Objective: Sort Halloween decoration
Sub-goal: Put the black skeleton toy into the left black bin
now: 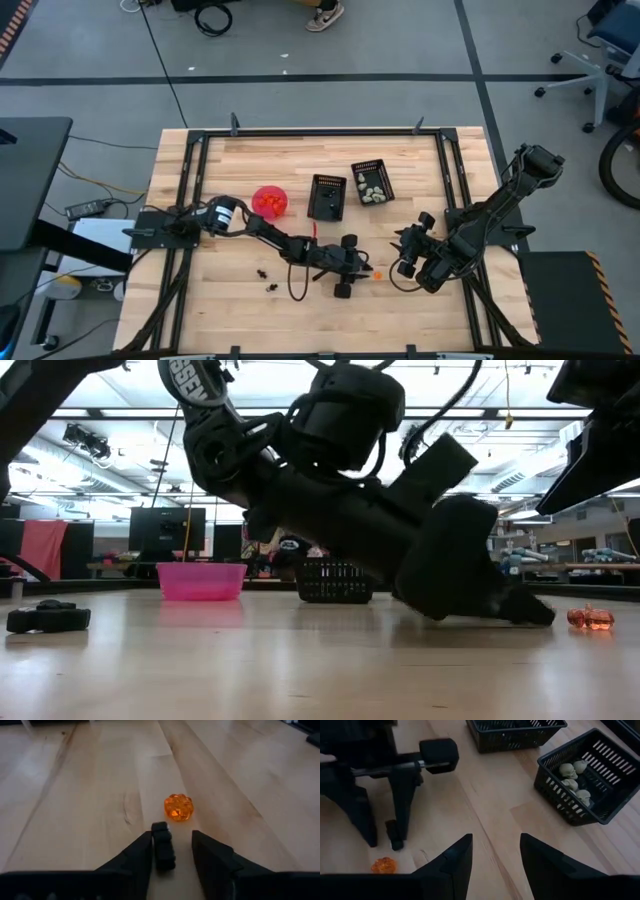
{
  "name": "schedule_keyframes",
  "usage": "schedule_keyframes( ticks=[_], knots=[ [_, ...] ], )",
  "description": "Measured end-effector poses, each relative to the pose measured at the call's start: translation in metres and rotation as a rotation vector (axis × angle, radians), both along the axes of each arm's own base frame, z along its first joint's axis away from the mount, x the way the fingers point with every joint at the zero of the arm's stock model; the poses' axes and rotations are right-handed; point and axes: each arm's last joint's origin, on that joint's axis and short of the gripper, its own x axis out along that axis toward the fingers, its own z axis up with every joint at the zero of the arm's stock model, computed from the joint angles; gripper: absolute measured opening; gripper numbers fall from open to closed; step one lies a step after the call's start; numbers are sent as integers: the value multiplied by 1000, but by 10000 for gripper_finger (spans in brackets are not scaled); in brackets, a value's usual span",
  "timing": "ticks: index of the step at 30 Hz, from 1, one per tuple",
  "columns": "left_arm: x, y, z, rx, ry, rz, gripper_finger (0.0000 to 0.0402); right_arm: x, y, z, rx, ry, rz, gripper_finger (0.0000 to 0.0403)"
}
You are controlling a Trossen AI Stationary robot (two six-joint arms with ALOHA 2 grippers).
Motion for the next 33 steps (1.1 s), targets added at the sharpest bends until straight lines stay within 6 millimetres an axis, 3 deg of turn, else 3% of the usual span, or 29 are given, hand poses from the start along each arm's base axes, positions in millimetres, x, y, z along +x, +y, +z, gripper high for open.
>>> schedule_keyframes(
  ticks=[10,15,24,29,33],
  knots=[
    [-2,-5,-1,5,25,-9,38,0,0,0,0,-1,5,169],
    [-7,-10,9,51,68,-38,35,0,1,0,9,7,6,169],
    [-29,-11,70,401,172,92,41,0,0,0,6,9,7,169],
    [-47,4,103,580,262,259,41,-1,-1,-3,2,13,6,169],
    [-63,23,118,696,370,434,41,-2,-1,-5,6,15,3,169]
  ],
)
